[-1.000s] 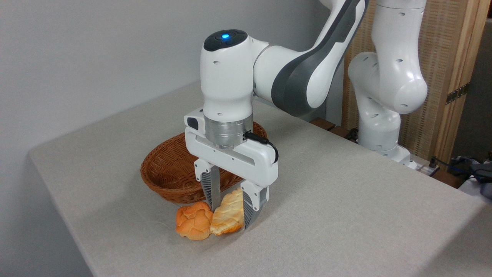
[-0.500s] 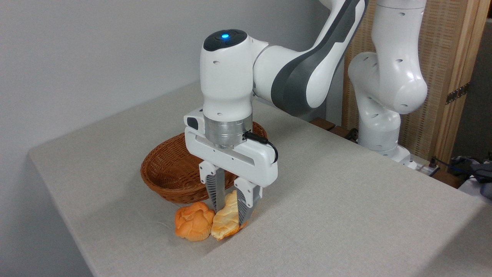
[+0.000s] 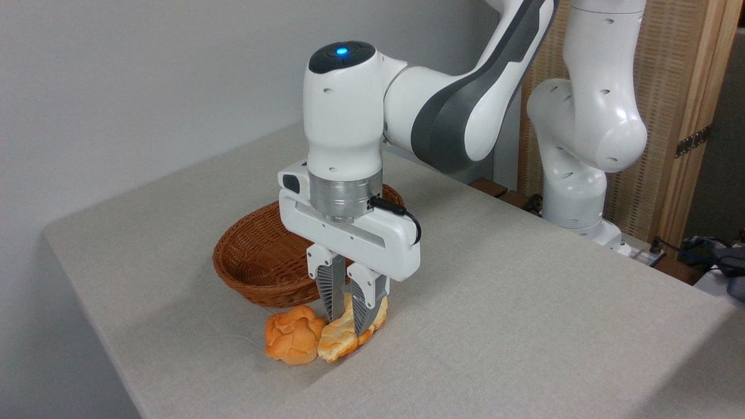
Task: Put bread into the basket
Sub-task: 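Lift the golden roll and carry it over the woven basket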
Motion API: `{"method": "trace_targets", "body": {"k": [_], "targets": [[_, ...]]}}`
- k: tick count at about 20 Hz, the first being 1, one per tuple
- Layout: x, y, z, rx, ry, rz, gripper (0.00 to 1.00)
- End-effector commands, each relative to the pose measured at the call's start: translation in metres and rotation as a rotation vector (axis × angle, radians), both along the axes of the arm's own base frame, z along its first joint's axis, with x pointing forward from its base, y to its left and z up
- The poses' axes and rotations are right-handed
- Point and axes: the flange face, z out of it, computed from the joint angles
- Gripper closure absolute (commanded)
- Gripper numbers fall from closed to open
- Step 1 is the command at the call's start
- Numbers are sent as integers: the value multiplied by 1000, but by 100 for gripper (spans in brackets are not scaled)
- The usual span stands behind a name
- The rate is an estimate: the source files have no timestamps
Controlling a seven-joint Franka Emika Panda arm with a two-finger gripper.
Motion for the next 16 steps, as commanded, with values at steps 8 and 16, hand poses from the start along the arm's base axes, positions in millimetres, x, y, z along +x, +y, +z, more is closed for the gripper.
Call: {"method": "trace_targets", "body": {"k": [8, 16], "targets": [[1, 15, 87, -53, -139, 21, 59], [8, -13, 122, -81, -196, -16, 56]]}}
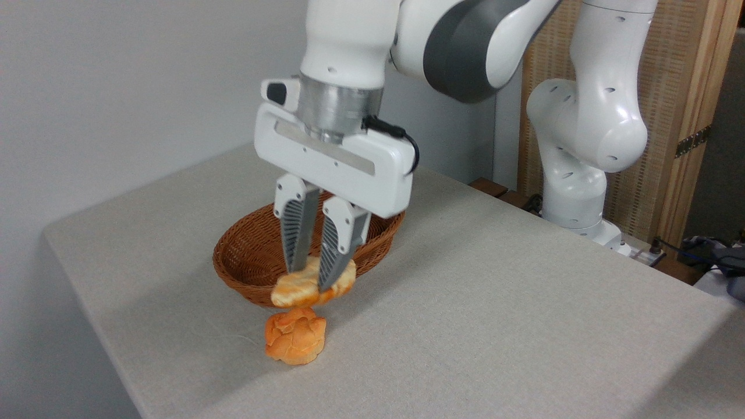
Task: Put bread into the basket
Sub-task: 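Lift the golden roll and carry it over the woven basket, then lower the roll into the basket and open the gripper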
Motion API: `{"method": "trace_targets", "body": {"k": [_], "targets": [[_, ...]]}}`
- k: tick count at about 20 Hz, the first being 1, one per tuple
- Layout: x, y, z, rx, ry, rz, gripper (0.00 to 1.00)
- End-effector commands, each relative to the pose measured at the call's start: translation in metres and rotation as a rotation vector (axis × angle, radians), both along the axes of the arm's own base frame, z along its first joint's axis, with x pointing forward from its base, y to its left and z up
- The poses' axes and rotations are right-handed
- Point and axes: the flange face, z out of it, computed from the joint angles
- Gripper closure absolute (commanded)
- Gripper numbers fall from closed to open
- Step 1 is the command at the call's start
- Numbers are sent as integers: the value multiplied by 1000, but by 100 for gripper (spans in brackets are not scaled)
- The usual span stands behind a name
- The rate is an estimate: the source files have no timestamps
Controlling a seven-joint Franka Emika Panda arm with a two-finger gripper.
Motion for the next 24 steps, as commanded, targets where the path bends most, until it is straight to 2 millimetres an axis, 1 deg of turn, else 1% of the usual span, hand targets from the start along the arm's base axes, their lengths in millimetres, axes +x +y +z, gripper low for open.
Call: {"method": "trace_targets", "body": {"k": [1, 2, 3, 4, 5, 7, 8, 9, 10, 11, 13, 19, 24], "targets": [[1, -32, 12, -43, 3, -43, 56], [0, -48, 10, -47, 16, -65, 55], [-1, -54, 8, -46, 26, -76, 55], [-2, -68, 4, -49, 45, -97, 49], [-3, -76, 3, -50, 51, -109, 48], [-5, -102, -2, -49, 72, -150, 47], [-6, -109, -4, -45, 76, -162, 42], [-7, -121, -7, -39, 83, -179, 21], [-7, -125, -10, -37, 88, -183, 0], [-6, -133, -17, -30, 102, -196, 0], [-7, -140, -25, -24, 126, -209, 0], [-9, -142, -29, -20, 148, -217, 0], [-9, -142, -27, -21, 147, -213, 0]]}}
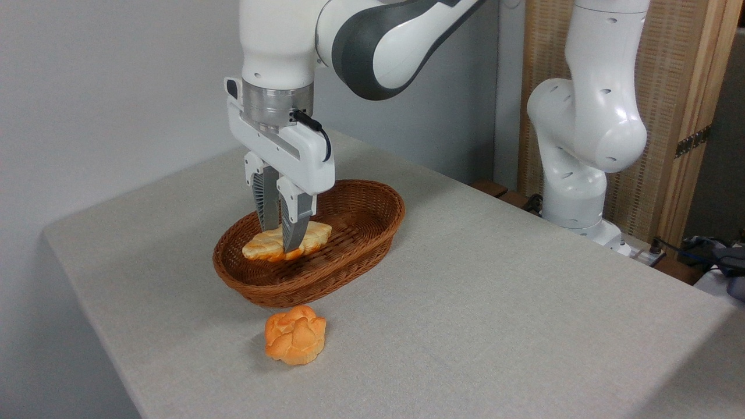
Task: Put bread into the basket
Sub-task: 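Lower the roll into the basket and open the gripper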
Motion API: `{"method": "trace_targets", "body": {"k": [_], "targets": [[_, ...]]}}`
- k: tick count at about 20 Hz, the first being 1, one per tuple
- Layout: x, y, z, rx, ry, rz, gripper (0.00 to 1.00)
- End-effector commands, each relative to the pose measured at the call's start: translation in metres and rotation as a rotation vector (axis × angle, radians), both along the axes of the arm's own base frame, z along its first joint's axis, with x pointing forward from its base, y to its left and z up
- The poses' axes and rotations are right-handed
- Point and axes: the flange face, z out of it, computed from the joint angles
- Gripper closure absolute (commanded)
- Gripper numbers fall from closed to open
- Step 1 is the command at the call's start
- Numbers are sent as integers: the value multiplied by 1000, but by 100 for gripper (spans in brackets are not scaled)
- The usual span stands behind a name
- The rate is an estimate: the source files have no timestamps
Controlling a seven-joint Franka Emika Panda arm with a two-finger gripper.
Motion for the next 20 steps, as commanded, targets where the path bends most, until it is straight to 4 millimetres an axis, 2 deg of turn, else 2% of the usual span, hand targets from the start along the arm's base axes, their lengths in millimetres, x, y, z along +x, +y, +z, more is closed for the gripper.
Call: {"method": "trace_targets", "body": {"k": [1, 9, 15, 16, 20], "targets": [[-2, 2, 8, -14, 6, 9, 0], [-1, 12, 11, -16, -1, 25, 0], [2, 33, 16, 24, -15, 77, 0], [3, 42, 19, 27, -22, 92, 0], [4, 49, 25, 28, -35, 96, 0]]}}
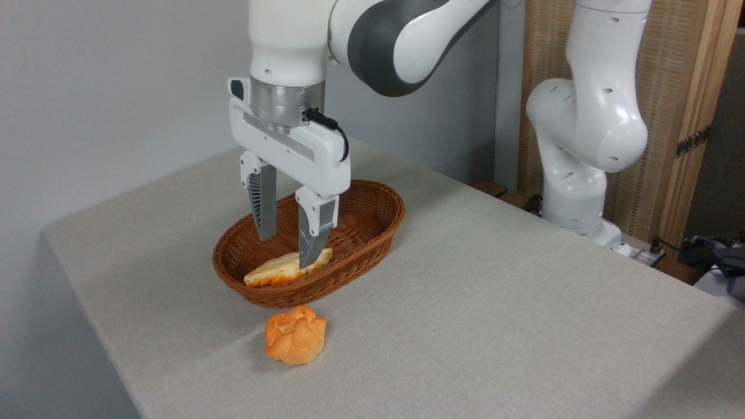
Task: Put bread into the basket
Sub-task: 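Lower the roll into the basket and open the gripper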
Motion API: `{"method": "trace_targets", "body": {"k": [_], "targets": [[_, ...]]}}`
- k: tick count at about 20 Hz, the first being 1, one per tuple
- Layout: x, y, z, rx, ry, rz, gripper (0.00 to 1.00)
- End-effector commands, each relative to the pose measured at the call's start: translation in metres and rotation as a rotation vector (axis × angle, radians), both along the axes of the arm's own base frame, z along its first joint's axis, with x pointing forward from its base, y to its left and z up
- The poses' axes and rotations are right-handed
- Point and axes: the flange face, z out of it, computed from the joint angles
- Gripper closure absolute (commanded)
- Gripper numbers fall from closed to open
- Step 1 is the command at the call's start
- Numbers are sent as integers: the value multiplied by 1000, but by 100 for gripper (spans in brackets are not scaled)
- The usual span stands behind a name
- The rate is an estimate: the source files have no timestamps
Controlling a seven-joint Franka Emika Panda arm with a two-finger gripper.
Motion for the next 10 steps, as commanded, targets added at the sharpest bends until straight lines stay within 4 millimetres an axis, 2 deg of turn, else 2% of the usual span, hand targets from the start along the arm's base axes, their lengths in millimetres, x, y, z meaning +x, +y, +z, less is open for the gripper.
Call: {"method": "trace_targets", "body": {"k": [1, 4, 10], "targets": [[-1, 8, 15, 10, -13, 17, 0], [2, 30, 22, 58, -32, 33, 0], [-2, 33, 21, 110, 2, 13, 0]]}}
